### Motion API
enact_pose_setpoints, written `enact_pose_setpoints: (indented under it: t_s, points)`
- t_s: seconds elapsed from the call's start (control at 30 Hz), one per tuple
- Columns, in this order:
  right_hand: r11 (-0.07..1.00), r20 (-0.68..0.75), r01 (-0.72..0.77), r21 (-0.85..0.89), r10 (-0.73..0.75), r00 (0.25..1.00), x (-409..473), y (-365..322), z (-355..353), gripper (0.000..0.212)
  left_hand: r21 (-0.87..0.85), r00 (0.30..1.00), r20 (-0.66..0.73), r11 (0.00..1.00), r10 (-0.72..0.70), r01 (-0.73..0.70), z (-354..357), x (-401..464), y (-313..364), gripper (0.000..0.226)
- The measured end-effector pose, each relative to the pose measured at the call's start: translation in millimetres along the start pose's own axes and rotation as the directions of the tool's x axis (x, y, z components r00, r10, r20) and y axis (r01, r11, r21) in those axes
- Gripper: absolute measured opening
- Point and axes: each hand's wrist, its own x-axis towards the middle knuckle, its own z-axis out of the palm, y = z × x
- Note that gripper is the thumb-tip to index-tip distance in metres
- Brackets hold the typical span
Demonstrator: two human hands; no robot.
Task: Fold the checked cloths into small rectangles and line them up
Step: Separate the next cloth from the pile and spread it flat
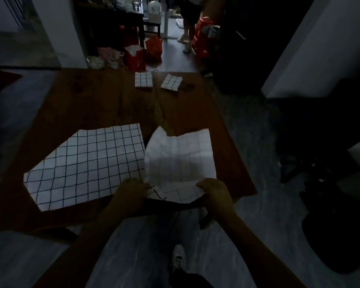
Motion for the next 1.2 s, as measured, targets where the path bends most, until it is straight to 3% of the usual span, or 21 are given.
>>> enact_pose_setpoints:
  t_s: [0.07,0.2,0.33,0.43,0.6,0.77,0.9,1.0,1.07,1.13,1.2]
  points:
    - [0.999,0.026,-0.038,0.039,0.037,0.999,0,1,3,0.038,-0.136,0.998,0.036,0.990,-0.043,0.047,4,-1,3,0.025]
    - [0.995,0.044,-0.095,0.010,0.095,0.995,6,5,0,0.033,-0.441,0.986,-0.018,0.886,-0.164,0.140,4,4,2,0.021]
    - [0.992,0.080,-0.121,-0.033,0.123,0.989,26,18,-7,0.014,-0.578,0.958,-0.051,0.790,-0.283,0.202,-5,19,4,0.026]
    - [0.995,0.128,-0.053,-0.088,0.064,0.990,54,30,-13,0.015,-0.684,0.930,-0.006,0.680,-0.369,0.265,-13,37,4,0.032]
    - [0.985,0.302,-0.118,-0.124,0.151,0.941,128,53,-11,0.024,-0.765,0.892,0.015,0.570,-0.451,0.301,-28,77,-10,0.052]
    - [0.984,0.469,-0.017,-0.175,0.098,0.878,205,78,10,0.032,-0.710,0.872,0.057,0.594,-0.486,0.377,-34,121,-34,0.054]
    - [0.973,0.512,0.045,-0.226,0.080,0.855,255,88,36,0.036,-0.728,0.817,0.073,0.529,-0.572,0.436,-22,144,-51,0.052]
    - [0.948,0.495,0.068,-0.312,0.101,0.863,273,92,58,0.039,-0.780,0.787,0.022,0.482,-0.617,0.400,-5,160,-56,0.041]
    - [0.946,0.413,0.046,-0.322,0.097,0.906,271,94,71,0.048,-0.824,0.743,0.031,0.404,-0.668,0.398,2,168,-53,0.041]
    - [0.965,0.329,-0.023,-0.261,0.111,0.938,260,94,79,0.064,-0.849,0.704,0.121,0.295,-0.700,0.439,11,173,-50,0.047]
    - [0.990,0.290,-0.072,-0.120,0.105,0.951,243,90,87,0.065,-0.855,0.672,0.208,0.202,-0.710,0.478,20,173,-46,0.052]
